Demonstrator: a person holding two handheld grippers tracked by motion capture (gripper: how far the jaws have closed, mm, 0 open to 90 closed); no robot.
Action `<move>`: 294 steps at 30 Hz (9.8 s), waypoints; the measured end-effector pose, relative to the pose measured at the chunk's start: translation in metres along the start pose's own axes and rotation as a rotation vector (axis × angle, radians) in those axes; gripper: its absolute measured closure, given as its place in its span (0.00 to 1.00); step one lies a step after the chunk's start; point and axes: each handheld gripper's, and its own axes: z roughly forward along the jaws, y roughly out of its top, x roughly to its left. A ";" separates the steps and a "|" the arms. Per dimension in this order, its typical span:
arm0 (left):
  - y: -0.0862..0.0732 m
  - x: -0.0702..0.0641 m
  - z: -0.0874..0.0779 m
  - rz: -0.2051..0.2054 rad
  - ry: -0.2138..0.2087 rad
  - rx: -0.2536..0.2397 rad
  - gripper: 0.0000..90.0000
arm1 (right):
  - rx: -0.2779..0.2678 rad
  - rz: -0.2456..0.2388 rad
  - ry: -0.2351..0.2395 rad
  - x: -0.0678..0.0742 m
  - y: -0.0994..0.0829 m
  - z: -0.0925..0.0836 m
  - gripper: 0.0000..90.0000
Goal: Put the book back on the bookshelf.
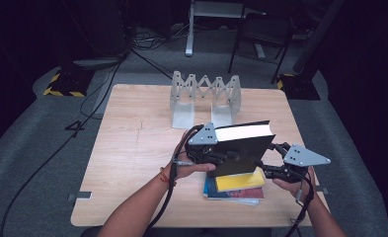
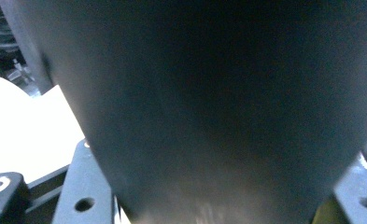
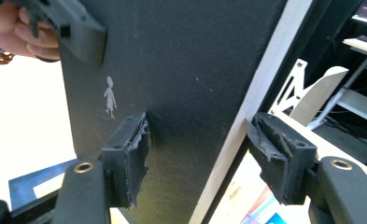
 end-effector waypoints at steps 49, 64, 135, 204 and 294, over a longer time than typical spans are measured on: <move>0.023 -0.013 -0.023 -0.025 0.214 -0.045 0.58 | 0.259 0.167 -0.146 -0.061 -0.073 -0.018 0.36; 0.028 0.003 -0.069 -0.058 0.342 -0.054 0.58 | 0.284 0.196 -0.155 -0.066 -0.080 -0.017 0.36; -0.058 0.098 -0.072 -0.346 0.866 -0.013 0.52 | 0.342 0.168 -0.147 -0.062 -0.086 -0.008 0.37; -0.003 0.156 -0.046 -0.346 0.978 0.047 0.44 | 0.362 0.156 -0.129 -0.062 -0.087 -0.009 0.38; -0.138 0.005 -0.076 -0.143 0.435 0.501 0.30 | 0.374 0.112 0.071 -0.012 -0.046 -0.034 0.41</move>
